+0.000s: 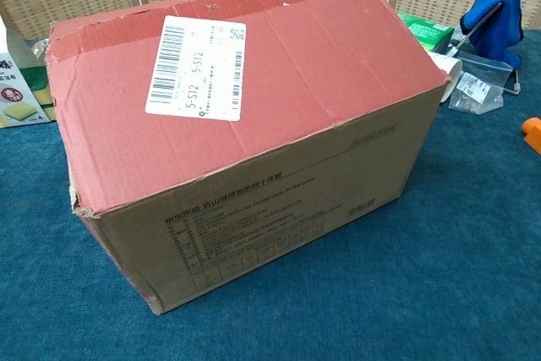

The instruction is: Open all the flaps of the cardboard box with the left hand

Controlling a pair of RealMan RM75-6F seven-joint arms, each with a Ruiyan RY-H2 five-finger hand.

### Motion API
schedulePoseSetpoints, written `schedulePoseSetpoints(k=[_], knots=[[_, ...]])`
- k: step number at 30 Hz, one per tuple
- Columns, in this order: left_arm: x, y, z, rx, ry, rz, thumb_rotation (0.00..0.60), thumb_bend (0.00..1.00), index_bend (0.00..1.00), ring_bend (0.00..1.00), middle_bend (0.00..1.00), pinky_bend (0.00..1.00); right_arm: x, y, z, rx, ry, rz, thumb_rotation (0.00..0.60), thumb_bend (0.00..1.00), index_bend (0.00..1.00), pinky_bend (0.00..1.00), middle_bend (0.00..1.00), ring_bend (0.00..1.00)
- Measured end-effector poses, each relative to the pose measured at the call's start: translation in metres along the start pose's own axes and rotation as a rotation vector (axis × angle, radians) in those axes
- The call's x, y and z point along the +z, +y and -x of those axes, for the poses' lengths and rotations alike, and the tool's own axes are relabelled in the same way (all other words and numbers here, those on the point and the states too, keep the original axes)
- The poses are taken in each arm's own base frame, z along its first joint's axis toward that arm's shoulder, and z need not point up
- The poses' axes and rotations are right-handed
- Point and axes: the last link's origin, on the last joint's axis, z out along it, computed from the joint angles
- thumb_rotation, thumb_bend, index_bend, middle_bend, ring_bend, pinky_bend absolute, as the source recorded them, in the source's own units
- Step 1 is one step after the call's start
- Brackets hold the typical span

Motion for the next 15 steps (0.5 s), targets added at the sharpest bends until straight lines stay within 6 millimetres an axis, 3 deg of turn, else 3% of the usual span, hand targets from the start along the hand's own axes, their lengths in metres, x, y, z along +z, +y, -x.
schedulePoseSetpoints(k=[11, 15], knots=[[0.001, 0.0013, 0.001, -0.017, -0.011, 0.004, 0.6, 0.0, 0.0, 0.0, 0.0, 0.0, -0.0007, -0.0001, -0.002, 0.011, 0.005, 0.001, 0.6, 0.0, 0.0, 0.0, 0.0, 0.0], [0.0071, 0.0082, 0.0013, -0.097, -0.044, 0.031, 0.6, 0.0, 0.0, 0.0, 0.0, 0.0, -0.0007, 0.0012, -0.003, 0.018, 0.006, 0.008, 0.6, 0.0, 0.0, 0.0, 0.0, 0.0]])
